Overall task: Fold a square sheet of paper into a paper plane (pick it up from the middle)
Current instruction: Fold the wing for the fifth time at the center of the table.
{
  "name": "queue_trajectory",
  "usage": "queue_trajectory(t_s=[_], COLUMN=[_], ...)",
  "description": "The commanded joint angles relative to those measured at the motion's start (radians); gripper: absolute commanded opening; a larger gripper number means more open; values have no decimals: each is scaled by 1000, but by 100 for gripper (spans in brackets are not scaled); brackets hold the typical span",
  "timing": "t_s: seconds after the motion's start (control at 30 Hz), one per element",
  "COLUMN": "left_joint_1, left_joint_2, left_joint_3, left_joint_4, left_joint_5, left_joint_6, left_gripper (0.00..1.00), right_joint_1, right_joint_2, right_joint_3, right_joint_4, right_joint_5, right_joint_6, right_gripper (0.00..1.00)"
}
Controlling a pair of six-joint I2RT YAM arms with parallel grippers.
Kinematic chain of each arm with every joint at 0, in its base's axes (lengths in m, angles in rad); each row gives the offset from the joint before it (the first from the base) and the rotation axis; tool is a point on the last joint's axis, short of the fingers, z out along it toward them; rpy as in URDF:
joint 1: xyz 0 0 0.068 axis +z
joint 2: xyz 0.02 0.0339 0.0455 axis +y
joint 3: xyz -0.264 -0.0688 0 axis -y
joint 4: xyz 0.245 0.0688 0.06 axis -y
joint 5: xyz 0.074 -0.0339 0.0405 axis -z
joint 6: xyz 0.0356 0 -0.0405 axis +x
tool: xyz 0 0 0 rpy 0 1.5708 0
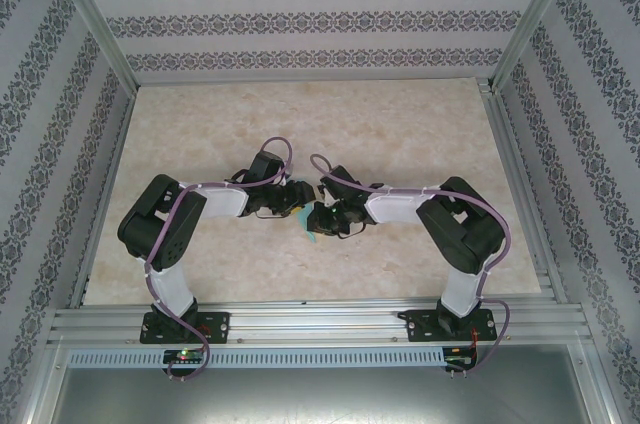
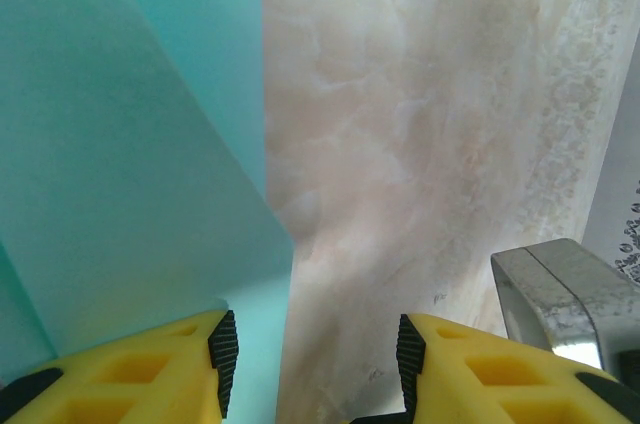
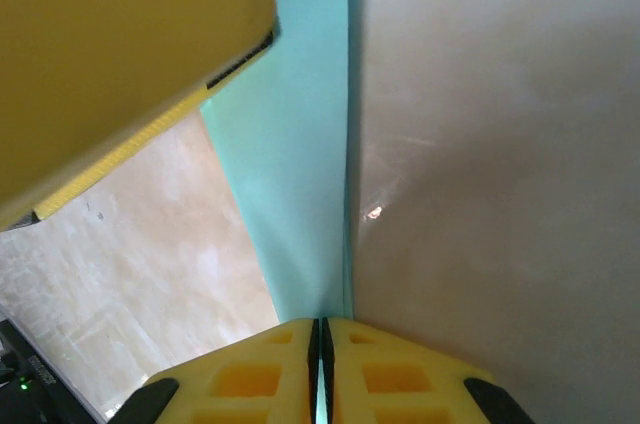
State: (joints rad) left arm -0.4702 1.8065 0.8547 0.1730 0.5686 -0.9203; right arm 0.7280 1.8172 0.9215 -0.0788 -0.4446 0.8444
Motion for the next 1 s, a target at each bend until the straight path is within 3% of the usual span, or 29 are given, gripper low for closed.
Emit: queue_trajectory(t_s=[0.0, 0.4, 0.63, 0.87, 0.97], left_joint_1=[-5, -5, -5, -6, -6], left_joint_2=[-6, 15, -1, -5, -4], left_joint_3=[-32, -48, -50, -49, -48], left_joint_4=[-89, -104, -112, -111, -110], left_joint_5=[-42, -73, -69, -65, -62], left_joint_6=[19, -31, -15, -12, -13], left_gripper=[49, 44, 44, 44, 44], right_joint_1=[21, 36, -15, -34, -32], right_joint_2=[24, -99, -209, -58, 9], right_joint_3=[-15, -104, -188, -163, -143], right_joint_4=[-69, -43, 214, 536, 556], right_joint_5=[12, -19, -32, -129, -120], right_joint_6=[-24, -67, 98, 299, 329], right_gripper=[13, 13, 11, 9, 9])
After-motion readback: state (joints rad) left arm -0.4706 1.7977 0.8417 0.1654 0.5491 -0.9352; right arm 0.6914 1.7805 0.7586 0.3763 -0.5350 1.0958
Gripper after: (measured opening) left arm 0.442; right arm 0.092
